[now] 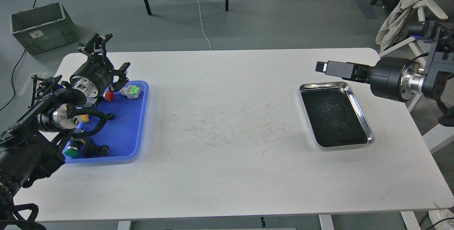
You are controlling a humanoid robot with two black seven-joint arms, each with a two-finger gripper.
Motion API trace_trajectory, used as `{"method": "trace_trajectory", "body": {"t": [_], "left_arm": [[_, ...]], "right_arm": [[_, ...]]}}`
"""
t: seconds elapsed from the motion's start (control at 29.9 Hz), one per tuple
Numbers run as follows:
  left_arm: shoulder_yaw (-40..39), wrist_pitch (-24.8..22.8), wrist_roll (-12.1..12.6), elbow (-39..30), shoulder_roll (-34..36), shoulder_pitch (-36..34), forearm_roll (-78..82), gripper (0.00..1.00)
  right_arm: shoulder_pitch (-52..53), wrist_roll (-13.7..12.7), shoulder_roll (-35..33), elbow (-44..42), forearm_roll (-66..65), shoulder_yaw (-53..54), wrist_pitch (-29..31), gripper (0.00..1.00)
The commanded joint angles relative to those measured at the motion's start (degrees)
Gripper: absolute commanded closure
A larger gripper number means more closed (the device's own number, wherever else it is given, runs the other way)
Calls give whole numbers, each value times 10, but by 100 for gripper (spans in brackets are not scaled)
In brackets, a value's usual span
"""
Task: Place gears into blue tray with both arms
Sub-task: 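Move the right gripper over the metal tray, then grasp another small black gear in the metal tray with the right gripper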
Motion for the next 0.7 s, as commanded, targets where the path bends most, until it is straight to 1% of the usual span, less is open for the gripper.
{"method": "trace_trajectory", "body": {"t": [0.0,0.07,0.17,0.27,0.37,0.43,0.53,0.67], "left_arm": [[1,0,-4,0,-1,1,0,2],[1,0,-11,0,-1,2,0,2],[1,0,-11,0,0,5,0,2],[1,1,-11,0,0,5,1,2],[1,2,-11,0,0,5,1,2],[2,2,-11,2,0,5,1,2],[3,1,-11,1,0,5,1,2],[8,1,-11,2,0,5,1,2]], "right_arm": [[-4,1,-3,-2,-56,-33,-3,2],[-8,1,-1,-4,-74,-37,-3,2],[-34,2,-1,-9,-124,-37,-3,2],[-61,2,6,-36,-185,-37,-8,2],[-86,3,32,-74,-214,-36,-18,2],[-97,3,47,-102,-220,-36,-37,2],[-113,3,86,-146,-230,-36,-56,2],[-129,4,128,-183,-240,-36,-90,2]]}}
